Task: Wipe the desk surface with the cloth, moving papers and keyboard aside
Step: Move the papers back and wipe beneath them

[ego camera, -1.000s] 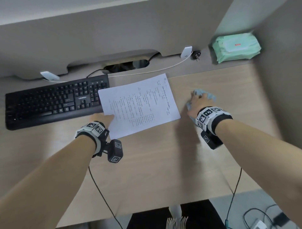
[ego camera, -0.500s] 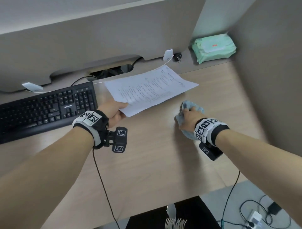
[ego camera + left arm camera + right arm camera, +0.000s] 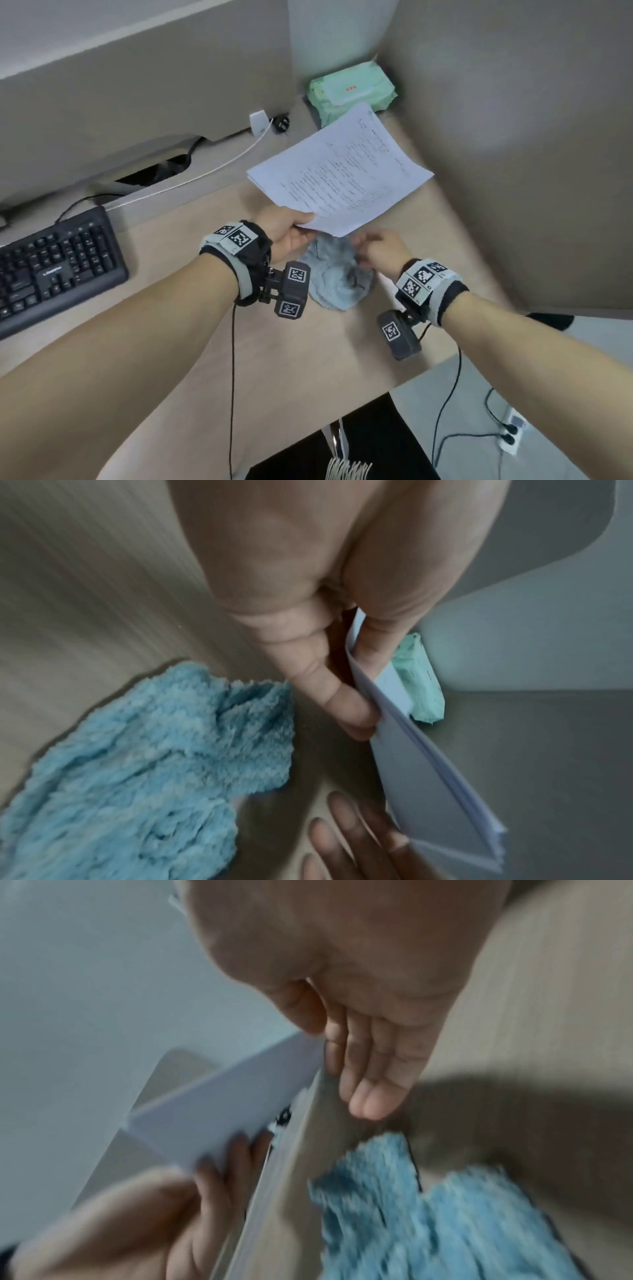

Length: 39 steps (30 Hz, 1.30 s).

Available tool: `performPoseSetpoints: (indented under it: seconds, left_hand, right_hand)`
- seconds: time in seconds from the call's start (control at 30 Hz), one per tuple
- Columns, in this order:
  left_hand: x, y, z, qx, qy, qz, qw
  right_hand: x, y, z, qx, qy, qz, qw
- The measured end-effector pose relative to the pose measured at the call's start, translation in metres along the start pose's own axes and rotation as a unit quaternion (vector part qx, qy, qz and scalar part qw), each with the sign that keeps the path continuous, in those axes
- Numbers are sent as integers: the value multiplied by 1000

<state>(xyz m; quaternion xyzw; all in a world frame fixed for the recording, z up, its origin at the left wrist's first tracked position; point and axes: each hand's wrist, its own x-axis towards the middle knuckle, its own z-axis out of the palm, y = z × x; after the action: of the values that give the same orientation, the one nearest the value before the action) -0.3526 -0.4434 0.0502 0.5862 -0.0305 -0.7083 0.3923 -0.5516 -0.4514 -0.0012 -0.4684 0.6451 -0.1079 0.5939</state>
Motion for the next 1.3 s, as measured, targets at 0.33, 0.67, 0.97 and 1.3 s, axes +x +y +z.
performPoseSetpoints:
  seconds: [0.33,0.67,0.97,1.3]
  left_hand:
    - [20,-27,45,230,-18,-39,972]
    - [33,-51,3,868,-72,109,479]
    - [25,-8,-44,881,15,12,472]
    - [37,-2,-12,760,110,127,627]
  right_hand:
    - [22,-14,-85,61,74,66,993]
    - [54,-31,-141,-344,169,72,921]
    - [63,-34,-129,-437,187,61,878]
    - [84,-37,-136,-431,233,36,871]
